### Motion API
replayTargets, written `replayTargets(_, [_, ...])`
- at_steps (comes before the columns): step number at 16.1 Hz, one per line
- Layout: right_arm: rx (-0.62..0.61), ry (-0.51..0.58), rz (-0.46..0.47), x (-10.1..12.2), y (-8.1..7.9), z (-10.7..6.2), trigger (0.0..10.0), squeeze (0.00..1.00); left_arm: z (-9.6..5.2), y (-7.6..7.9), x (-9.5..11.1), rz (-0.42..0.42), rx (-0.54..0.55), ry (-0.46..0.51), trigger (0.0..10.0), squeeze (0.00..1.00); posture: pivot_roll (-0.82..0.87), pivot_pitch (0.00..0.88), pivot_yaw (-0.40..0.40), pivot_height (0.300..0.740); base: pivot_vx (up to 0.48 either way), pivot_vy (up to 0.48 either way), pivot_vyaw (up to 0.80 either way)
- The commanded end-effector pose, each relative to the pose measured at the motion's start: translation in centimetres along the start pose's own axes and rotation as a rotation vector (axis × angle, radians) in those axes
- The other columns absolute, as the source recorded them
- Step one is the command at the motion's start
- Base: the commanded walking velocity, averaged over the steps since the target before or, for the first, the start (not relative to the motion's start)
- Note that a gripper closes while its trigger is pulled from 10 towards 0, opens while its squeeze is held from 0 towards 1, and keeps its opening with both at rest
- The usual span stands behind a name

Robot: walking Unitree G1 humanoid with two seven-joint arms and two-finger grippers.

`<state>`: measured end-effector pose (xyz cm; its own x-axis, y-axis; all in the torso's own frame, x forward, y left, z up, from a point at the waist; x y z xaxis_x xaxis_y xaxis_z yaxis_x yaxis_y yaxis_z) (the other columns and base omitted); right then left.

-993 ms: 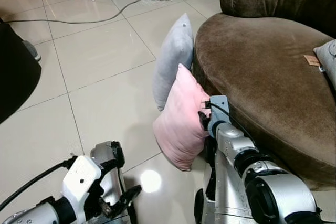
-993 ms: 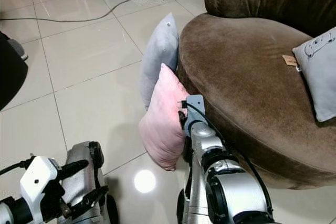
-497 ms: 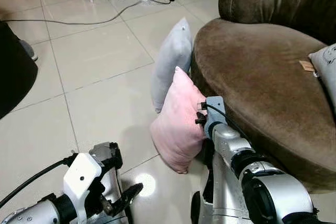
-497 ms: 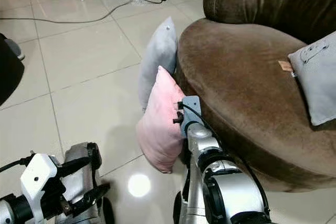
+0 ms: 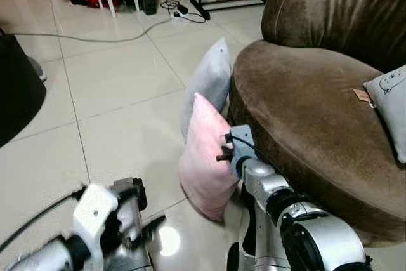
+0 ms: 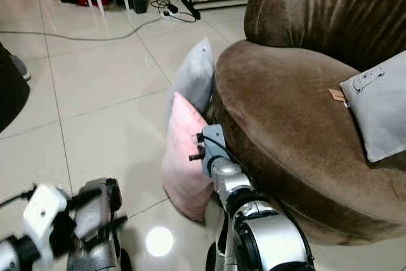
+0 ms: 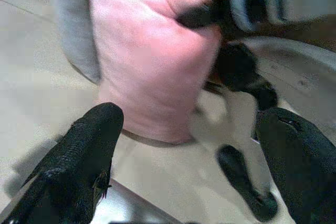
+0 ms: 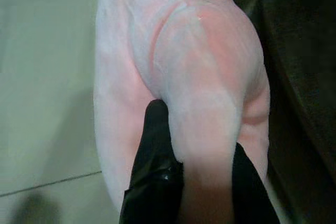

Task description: Move the pillow to the sofa from floor

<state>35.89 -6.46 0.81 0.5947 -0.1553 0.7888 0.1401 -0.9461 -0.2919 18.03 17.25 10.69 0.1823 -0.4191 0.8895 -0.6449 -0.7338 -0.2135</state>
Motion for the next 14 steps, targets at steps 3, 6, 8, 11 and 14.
replayTargets(3, [0.085, 0.091, 0.162, 3.6, -0.4, -0.2, 0.0, 0.00, 0.6, -2.4, 0.8, 0.036, 0.108, 0.041, 10.0, 0.47, 0.03, 0.000, -0.029, 0.395, 0.000, 0.000, 0.00])
replayTargets(6, [0.149, 0.210, 0.413, 6.4, 0.7, -2.7, 0.0, 0.00, 1.5, -3.2, 2.7, 0.013, 0.209, 0.129, 10.0, 0.47, 0.02, 0.000, -0.035, 0.395, 0.000, 0.000, 0.00])
replayTargets(8, [0.201, 0.340, 0.480, 9.6, 0.7, -6.5, 0.0, 0.00, 1.7, -3.7, 3.8, 0.014, 0.262, 0.174, 10.0, 0.45, 0.01, 0.000, -0.055, 0.395, 0.000, 0.000, 0.00])
replayTargets(11, [0.272, 0.614, 0.556, 17.7, 0.7, -12.5, 0.0, 0.00, 1.9, -7.1, 5.8, 0.094, 0.509, 0.205, 10.0, 0.45, 0.02, 0.000, -0.063, 0.395, 0.000, 0.000, 0.00])
replayTargets(14, [0.273, 0.879, 0.553, 26.1, 2.7, -17.8, 10.0, 0.00, 2.1, -8.1, 7.9, 0.109, 0.554, 0.260, 10.0, 0.39, 0.02, 0.000, -0.040, 0.395, 0.000, 0.000, 0.00])
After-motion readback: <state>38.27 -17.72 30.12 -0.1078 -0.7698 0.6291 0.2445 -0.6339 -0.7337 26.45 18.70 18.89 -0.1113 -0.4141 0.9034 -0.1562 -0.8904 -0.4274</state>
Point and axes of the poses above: a point about 5 cm out from each wrist's last joint towards the gripper, its own z axis pointing out of the wrist towards the gripper, its own x axis along the axis of the wrist's last joint, y = z × x, the point moved 4 cm from there along z, pointing out of the wrist towards the gripper, and after that the axes turned 14 degrees about z, right-handed, at the moved point
